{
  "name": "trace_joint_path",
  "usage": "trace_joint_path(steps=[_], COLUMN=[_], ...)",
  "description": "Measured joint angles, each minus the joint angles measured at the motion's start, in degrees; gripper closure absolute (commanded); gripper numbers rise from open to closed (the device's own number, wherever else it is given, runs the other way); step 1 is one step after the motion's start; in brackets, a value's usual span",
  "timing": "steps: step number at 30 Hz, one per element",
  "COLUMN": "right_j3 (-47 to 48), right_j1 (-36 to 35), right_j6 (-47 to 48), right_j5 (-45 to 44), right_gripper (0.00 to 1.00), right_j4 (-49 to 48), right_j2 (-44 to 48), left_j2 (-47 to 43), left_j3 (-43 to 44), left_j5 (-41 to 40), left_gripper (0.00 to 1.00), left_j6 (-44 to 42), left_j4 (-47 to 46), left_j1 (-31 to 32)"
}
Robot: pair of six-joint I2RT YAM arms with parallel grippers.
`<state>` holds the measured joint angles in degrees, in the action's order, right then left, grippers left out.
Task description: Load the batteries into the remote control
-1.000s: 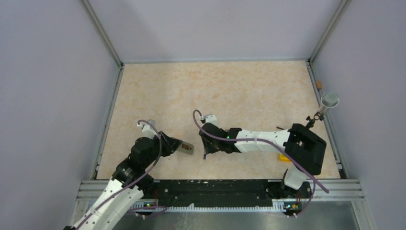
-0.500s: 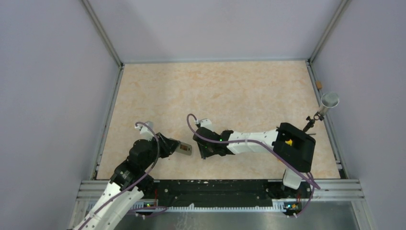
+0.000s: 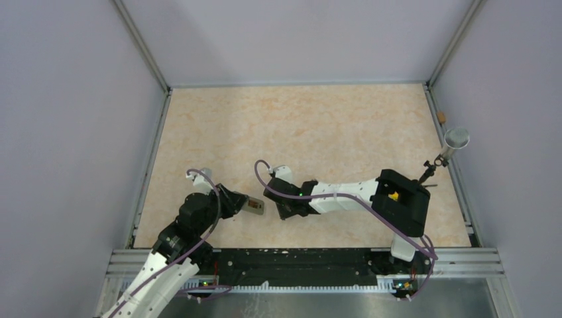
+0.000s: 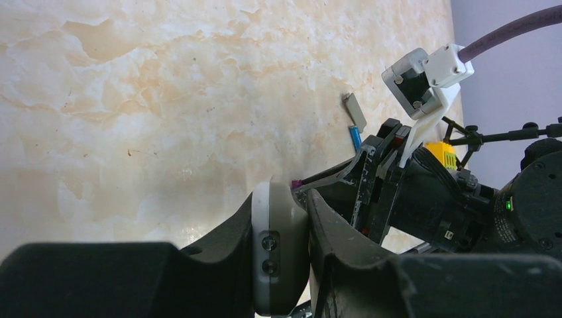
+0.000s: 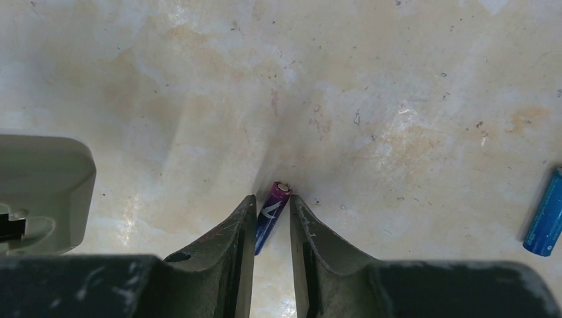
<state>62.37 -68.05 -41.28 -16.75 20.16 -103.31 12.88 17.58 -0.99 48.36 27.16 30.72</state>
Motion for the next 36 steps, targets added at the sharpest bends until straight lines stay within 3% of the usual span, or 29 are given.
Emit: trace_joint_path(steps=[11, 19, 36], right_j3=[0.0, -0.1, -4.2], right_j1=[-0.5, 0.5, 12.4], right_j6=[1.3, 3.1, 6.8], right_j5=[-2.7, -4.9, -5.5], right_gripper=[0.97, 0.99, 0.97], right_j4=[1.3, 2.0, -0.2], right_j2=[0.0, 0.1, 3.2], left_j2=[0.3, 3.5, 15.5], left_j3=[0.0, 0.0, -2.9], left_j5=[0.0, 1.4, 8.4], left_gripper=[1.00, 1.00, 1.00], left_j6=[0.0, 0.2, 3.0], left_j4=[-0.2, -2.4, -14.5], left_j1=[0.0, 0.0, 0.0])
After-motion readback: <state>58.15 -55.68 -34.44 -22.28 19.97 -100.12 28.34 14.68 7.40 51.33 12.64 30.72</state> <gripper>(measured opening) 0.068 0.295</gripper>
